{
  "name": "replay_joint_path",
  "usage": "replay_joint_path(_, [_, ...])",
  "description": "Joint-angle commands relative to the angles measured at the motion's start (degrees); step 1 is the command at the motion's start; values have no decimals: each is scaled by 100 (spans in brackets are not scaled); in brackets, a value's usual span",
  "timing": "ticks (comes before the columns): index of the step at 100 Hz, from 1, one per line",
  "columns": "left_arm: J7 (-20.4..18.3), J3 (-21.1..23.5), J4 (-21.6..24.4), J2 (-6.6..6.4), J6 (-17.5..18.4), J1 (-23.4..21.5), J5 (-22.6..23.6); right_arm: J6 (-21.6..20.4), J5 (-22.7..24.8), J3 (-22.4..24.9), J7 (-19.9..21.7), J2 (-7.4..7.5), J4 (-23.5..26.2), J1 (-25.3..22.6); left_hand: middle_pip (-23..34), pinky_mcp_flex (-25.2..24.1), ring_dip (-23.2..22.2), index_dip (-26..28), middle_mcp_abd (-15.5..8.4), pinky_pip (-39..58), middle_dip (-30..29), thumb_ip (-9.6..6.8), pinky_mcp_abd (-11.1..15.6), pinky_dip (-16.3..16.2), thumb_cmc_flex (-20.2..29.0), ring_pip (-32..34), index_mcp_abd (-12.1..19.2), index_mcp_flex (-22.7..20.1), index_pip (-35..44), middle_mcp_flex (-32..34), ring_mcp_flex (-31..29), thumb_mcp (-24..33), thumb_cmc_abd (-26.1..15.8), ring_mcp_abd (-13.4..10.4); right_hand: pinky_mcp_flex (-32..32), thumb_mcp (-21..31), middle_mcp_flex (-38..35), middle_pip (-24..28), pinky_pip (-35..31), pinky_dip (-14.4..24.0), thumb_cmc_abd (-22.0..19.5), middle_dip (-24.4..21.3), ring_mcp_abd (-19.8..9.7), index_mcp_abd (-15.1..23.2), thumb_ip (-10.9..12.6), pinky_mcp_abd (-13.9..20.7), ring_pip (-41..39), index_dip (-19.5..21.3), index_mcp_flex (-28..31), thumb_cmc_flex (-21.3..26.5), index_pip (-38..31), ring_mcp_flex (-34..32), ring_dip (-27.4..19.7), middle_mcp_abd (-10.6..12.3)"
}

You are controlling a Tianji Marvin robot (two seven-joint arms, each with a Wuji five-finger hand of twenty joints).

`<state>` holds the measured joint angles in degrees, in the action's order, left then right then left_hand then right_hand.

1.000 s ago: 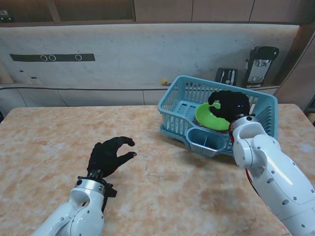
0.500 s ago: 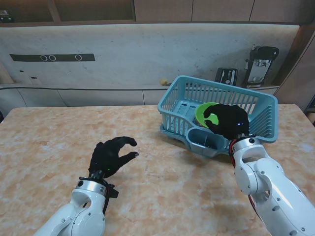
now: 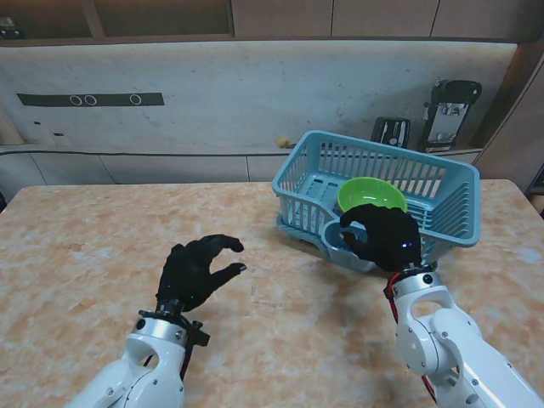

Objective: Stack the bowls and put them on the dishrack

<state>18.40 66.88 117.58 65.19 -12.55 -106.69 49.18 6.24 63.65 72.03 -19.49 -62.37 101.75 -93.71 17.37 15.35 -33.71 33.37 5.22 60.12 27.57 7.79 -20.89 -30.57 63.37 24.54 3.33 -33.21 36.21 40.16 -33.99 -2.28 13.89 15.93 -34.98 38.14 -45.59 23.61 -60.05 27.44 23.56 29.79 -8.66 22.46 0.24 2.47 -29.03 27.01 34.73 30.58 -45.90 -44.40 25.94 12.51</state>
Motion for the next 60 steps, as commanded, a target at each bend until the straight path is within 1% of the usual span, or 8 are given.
replay_joint_path(1, [-4, -15, 111, 20, 56, -92, 62, -37, 30, -66, 36, -55, 75, -200, -73, 26, -67, 157, 13, 143, 24, -135, -2, -89, 25, 16, 115, -173, -32, 87, -75, -122, -205, 69, -56, 140, -91, -55, -165, 108, 169, 62, -126, 165, -122, 155, -48, -14, -7, -75, -30, -77, 197, 131])
replay_joint_path(22, [114, -8, 194, 29, 138, -179, 105, -53, 9, -108, -116, -67, 135, -460, -69, 124, -82, 164, 28, 219, 29, -135, 39, -115, 20, 49, 106, -191, -36, 104, -116, -122, -210, 69, -44, 163, -116, -100, -124, 86, 189, 60, -115, 179, -131, 115, -23, -15, -4, -104, -17, -92, 195, 126])
replay_joint_path(42, [194, -32, 232, 33, 200, -215, 132, -9, -177, -240, -231, -100, 54, -580, -62, 182, -96, 163, 21, 272, 36, -135, 66, -131, 14, 76, 107, -195, -49, 126, -135, -122, -211, 77, -42, 176, -148, -118, -111, 75, 184, 66, -84, 204, -138, 86, -5, 7, 50, -111, -38, -103, 194, 124])
replay_joint_path(60, [215, -35, 236, 40, 221, -225, 94, 27, -209, -287, -60, -86, 92, -625, -66, 207, -99, 168, 36, 310, 38, -134, 89, -143, 13, 84, 95, -198, -51, 123, -140, -122, -211, 88, -38, 177, -167, -132, -112, 68, 187, 70, -81, 233, -147, 54, 13, 11, 70, -127, -32, -114, 190, 128])
